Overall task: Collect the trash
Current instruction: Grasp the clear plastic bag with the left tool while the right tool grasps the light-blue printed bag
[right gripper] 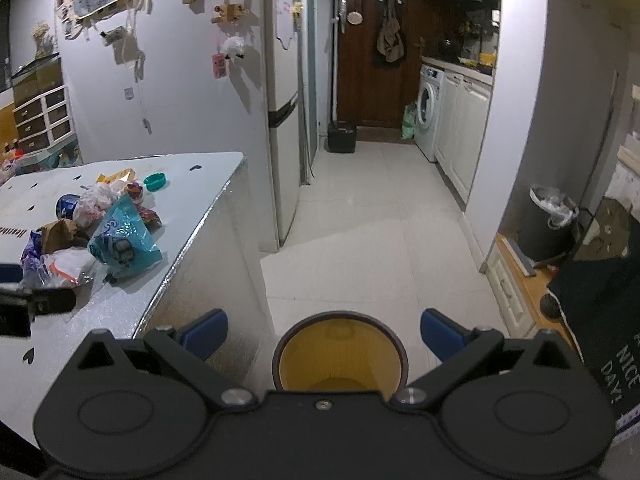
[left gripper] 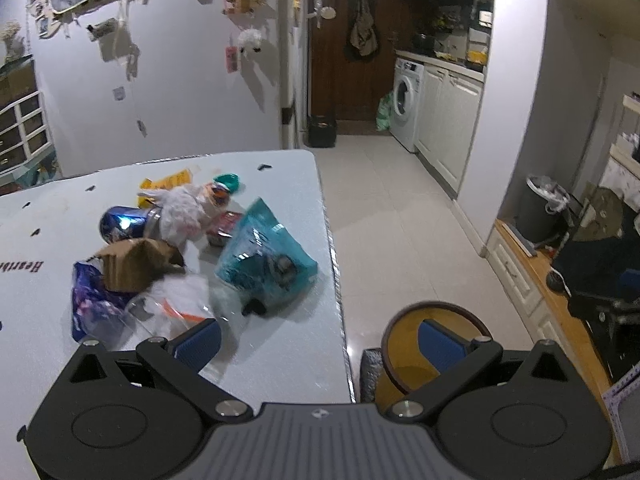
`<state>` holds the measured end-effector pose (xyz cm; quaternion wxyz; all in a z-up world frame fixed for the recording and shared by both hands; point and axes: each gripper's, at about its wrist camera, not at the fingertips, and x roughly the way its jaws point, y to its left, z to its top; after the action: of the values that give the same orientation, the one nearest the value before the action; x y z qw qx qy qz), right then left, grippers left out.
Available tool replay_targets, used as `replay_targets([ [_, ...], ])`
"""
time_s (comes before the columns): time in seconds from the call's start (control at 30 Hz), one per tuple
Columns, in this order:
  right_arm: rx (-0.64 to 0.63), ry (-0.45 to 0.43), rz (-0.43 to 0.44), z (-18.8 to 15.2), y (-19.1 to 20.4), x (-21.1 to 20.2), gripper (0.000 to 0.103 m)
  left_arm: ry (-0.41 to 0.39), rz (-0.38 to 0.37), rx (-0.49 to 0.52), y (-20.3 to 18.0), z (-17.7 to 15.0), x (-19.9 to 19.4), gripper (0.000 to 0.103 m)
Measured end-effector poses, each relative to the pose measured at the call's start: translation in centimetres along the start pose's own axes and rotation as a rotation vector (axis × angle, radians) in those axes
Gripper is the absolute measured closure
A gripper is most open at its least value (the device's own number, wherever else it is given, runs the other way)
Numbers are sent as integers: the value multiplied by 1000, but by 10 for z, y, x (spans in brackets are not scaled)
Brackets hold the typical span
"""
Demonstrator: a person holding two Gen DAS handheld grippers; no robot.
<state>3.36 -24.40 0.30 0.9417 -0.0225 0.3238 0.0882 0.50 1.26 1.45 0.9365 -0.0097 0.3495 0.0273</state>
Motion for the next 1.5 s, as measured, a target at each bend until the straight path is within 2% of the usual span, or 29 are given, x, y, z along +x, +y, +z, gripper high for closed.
replay_targets([
  [0.47,-110,-42,108,44,36,30,0,-39,102,-178,62,28,0,0],
  [0.73,-209,-53,259,76,78,61,0,-1,61,-314,97,27,12,0],
  [0.9,-315,-49,387,96,113,85,0,16,62,-405,114,22,22,0],
  [1.03,-408,-13,454,104,143,110,0,30,40,-498,130,16,31,0],
  [1.17,-466,29,524,108,170,132,0,39,45,-546,139,13,35,0],
  [1.3,-541,94,581,107,193,156,0,39,1,-588,145,12,40,0],
  [1.4,-590,162,627,106,206,176,0,44,-32,-640,150,12,47,3],
  [1.5,-621,220,628,105,216,194,0,61,-56,-704,157,11,56,9],
])
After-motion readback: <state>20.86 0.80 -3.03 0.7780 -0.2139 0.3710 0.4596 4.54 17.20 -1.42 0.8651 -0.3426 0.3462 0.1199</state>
